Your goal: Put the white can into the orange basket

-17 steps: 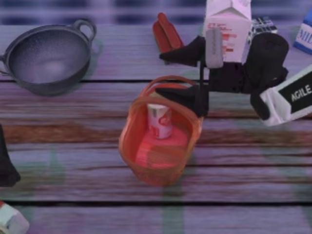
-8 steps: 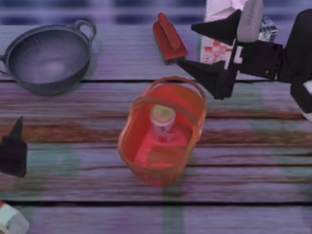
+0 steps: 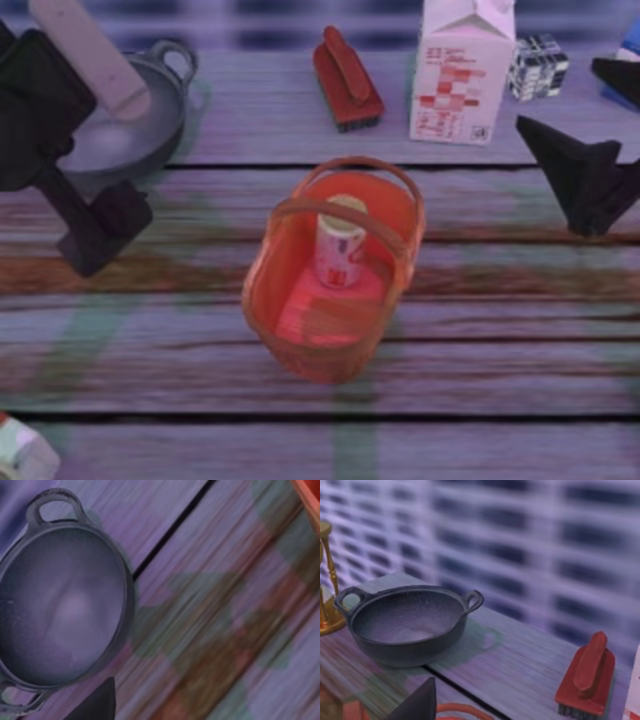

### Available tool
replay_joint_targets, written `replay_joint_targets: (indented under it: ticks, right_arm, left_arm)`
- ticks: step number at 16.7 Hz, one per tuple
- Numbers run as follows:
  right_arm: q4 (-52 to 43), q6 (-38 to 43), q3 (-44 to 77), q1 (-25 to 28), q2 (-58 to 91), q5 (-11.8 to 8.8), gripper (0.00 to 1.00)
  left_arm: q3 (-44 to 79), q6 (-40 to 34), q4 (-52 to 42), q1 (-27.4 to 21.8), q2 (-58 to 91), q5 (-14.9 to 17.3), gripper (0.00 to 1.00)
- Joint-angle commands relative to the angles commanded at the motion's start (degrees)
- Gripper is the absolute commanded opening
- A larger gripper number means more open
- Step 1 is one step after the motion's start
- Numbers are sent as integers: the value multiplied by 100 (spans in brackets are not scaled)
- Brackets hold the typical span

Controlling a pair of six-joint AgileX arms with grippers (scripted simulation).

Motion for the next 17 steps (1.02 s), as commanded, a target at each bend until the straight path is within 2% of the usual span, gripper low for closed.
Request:
replay_joint_targets:
  ticks: [4,6,10,12,14,17]
  right_arm:
    - [-1211,21,-1236,-325,-2354,1171,100]
    - [-1747,32,-1759,-469,-3439,1690,100]
    - [-2638,43,-2592,-721,-5376,2571,100]
    - [-2937,45,-2857,-813,-6081,2875,100]
    - [-3142,45,-3031,-880,-6579,3089,100]
    - [-3257,44,-3125,-921,-6868,3214,100]
  left_arm:
    - [2210,1195,-1473,-664,2244,-14,100]
    - [3245,1749,-2157,-968,3293,-24,100]
    - [5002,2682,-3313,-1474,5075,-47,100]
    - [5667,3034,-3750,-1661,5751,-57,100]
    - [6138,3282,-4060,-1793,6233,-66,100]
    - [6428,3434,-4250,-1873,6531,-72,100]
